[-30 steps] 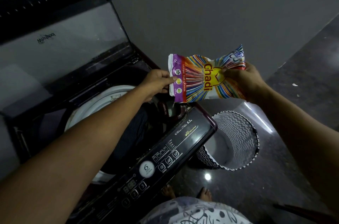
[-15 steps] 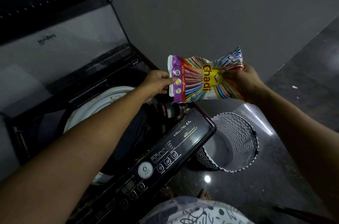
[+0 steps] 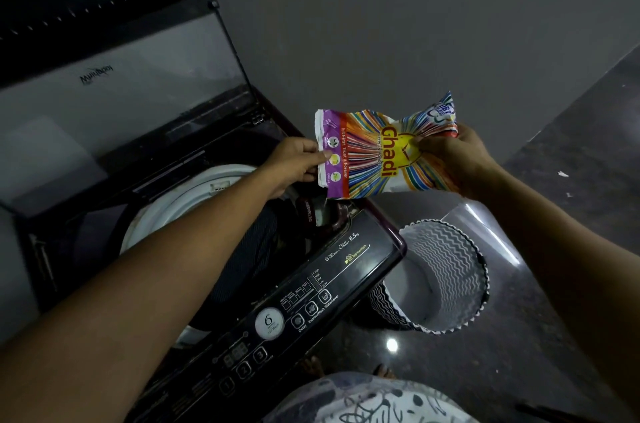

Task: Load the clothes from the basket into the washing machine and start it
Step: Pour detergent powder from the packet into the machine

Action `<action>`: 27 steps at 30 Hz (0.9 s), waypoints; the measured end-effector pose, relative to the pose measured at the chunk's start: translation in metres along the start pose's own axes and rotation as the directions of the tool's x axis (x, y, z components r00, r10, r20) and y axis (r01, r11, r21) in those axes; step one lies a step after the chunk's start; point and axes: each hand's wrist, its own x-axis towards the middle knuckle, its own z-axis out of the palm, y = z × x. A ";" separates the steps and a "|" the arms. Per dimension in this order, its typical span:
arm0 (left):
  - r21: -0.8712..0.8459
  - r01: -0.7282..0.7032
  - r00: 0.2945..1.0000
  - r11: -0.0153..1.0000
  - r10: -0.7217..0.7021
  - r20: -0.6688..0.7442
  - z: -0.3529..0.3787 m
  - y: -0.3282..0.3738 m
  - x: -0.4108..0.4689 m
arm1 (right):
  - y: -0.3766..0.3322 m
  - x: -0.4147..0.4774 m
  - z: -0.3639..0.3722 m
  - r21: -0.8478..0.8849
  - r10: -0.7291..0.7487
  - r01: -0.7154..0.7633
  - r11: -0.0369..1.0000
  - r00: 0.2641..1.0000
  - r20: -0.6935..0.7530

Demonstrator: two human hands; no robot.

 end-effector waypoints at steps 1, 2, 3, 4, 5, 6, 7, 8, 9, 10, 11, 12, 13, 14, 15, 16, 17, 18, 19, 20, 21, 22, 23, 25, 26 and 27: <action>-0.005 -0.001 1.000 1.000 0.001 0.001 0.000 0.000 0.000 | 0.000 0.001 -0.001 0.002 0.005 -0.005 1.000 1.000 0.001; -0.008 -0.001 1.000 1.000 0.001 -0.002 0.000 0.000 0.000 | -0.001 0.001 -0.001 0.000 0.008 -0.008 1.000 1.000 0.007; -0.009 -0.002 1.000 1.000 0.001 -0.007 0.000 0.000 0.000 | -0.002 0.001 -0.001 -0.005 0.009 -0.009 1.000 1.000 0.014; -0.010 -0.001 1.000 1.000 0.001 -0.011 0.000 0.000 0.000 | -0.002 0.001 -0.001 -0.008 0.009 -0.009 1.000 1.000 0.016; -0.012 0.000 1.000 1.000 0.000 -0.013 0.000 0.000 0.000 | -0.002 0.002 -0.001 -0.005 0.007 -0.007 1.000 1.000 0.013; -0.014 0.000 1.000 1.000 0.000 -0.011 0.000 0.000 0.000 | -0.001 0.003 -0.001 -0.002 0.005 -0.005 1.000 1.000 0.003; -0.015 0.000 1.000 1.000 0.000 -0.010 0.000 0.000 0.000 | -0.001 0.004 -0.001 -0.002 0.007 -0.007 1.000 1.000 -0.005; -0.014 -0.001 1.000 1.000 0.001 -0.009 0.001 0.000 0.000 | -0.001 0.004 -0.001 -0.006 0.010 -0.010 1.000 1.000 -0.003; -0.012 -0.002 1.000 1.000 0.002 -0.012 0.000 0.000 0.000 | -0.001 0.004 0.000 -0.008 0.014 -0.014 1.000 1.000 0.004; -0.010 -0.002 1.000 1.000 0.002 -0.013 0.000 -0.001 0.001 | -0.001 0.004 0.000 -0.008 0.010 -0.010 1.000 1.000 0.013; -0.010 -0.001 1.000 1.000 0.001 -0.010 0.000 -0.001 0.001 | -0.002 0.003 0.001 -0.007 0.002 -0.002 1.000 1.000 0.017; -0.011 -0.001 1.000 1.000 0.000 -0.006 0.000 -0.001 0.001 | -0.003 0.003 0.001 -0.006 -0.002 0.002 1.000 1.000 0.016; -0.012 0.000 1.000 1.000 0.000 -0.002 -0.001 -0.002 0.001 | -0.004 0.002 0.001 -0.008 0.000 0.001 1.000 1.000 0.018; -0.009 -0.001 1.000 1.000 0.001 -0.001 -0.001 -0.002 0.001 | -0.003 0.002 0.000 -0.012 0.002 -0.002 1.000 1.000 0.026; -0.006 -0.001 1.000 1.000 0.001 -0.003 -0.001 -0.003 0.002 | -0.003 0.002 0.001 -0.017 0.004 -0.004 1.000 0.999 0.038; -0.004 -0.002 1.000 1.000 0.002 -0.003 -0.002 -0.004 0.002 | -0.003 0.003 0.001 -0.019 0.003 -0.002 1.000 0.999 0.044; -0.006 -0.001 1.000 1.000 0.001 -0.002 -0.002 -0.004 0.002 | -0.003 0.003 0.001 -0.016 0.002 -0.001 1.000 0.999 0.038; -0.011 -0.001 1.000 1.000 0.001 0.002 -0.002 -0.004 0.002 | -0.003 0.003 0.001 -0.013 -0.003 0.003 1.000 1.000 0.029; -0.015 -0.001 1.000 1.000 0.001 0.005 -0.001 -0.005 0.002 | -0.003 0.002 0.002 -0.009 -0.004 0.005 1.000 1.000 0.025; -0.015 -0.003 1.000 1.000 0.003 0.005 -0.001 -0.006 0.002 | -0.003 0.002 0.002 -0.006 -0.003 0.003 1.000 1.000 0.029; -0.014 -0.004 1.000 1.000 0.004 0.002 -0.001 -0.006 0.002 | -0.002 0.002 0.002 -0.003 0.002 -0.002 1.000 0.999 0.034; -0.012 -0.003 1.000 1.000 0.003 0.001 -0.001 -0.006 0.002 | -0.001 0.003 0.002 -0.003 0.005 -0.005 1.000 0.999 0.032; -0.014 -0.003 1.000 1.000 0.003 0.002 -0.001 -0.006 0.002 | 0.000 0.004 0.002 -0.001 0.006 -0.006 1.000 1.000 0.024; -0.014 -0.004 1.000 1.000 0.004 0.005 -0.001 -0.004 0.003 | 0.001 0.004 0.001 0.007 0.009 -0.010 1.000 1.000 0.009; -0.009 -0.007 1.000 1.000 0.007 0.004 -0.001 -0.004 0.003 | 0.002 0.005 0.000 0.011 0.012 -0.012 1.000 1.000 0.013; -0.005 -0.008 1.000 1.000 0.008 0.003 0.000 -0.003 0.003 | 0.002 0.004 0.000 0.016 0.018 -0.018 1.000 1.000 0.018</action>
